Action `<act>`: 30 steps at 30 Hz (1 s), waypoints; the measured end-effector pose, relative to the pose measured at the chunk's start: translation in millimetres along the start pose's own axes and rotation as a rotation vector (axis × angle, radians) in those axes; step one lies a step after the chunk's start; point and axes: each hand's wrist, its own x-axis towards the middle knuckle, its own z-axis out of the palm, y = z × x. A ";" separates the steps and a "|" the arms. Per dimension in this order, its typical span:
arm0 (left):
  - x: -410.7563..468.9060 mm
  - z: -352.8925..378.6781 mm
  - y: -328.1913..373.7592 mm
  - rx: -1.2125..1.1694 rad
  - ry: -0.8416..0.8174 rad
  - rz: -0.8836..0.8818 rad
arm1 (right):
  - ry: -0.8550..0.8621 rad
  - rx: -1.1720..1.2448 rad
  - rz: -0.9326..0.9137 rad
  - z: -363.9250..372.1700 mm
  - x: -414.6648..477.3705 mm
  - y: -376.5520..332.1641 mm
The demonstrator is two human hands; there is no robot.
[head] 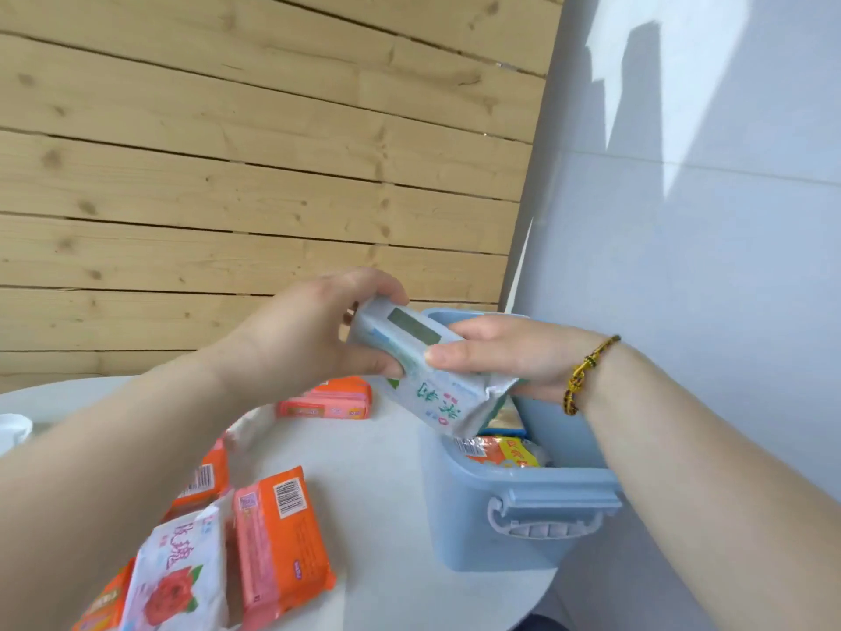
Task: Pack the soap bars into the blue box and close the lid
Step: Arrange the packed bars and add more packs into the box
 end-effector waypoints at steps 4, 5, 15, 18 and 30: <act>39.0 36.9 14.0 -0.126 0.001 0.012 | 0.190 -0.458 0.065 -34.2 -18.0 -3.5; 44.7 45.0 14.2 -0.162 0.004 -0.002 | 0.257 -0.564 0.089 -38.0 -19.1 -2.6; 70.9 116.6 -36.5 -0.002 -0.178 -0.270 | 0.520 -0.797 0.384 -52.1 -28.0 70.4; 69.1 126.6 -40.6 -0.151 -0.240 -0.323 | 0.504 -0.886 0.410 -47.6 -17.3 86.0; 53.9 139.1 -39.4 -0.288 -0.187 -0.318 | 0.209 -0.974 0.736 -22.0 1.5 117.9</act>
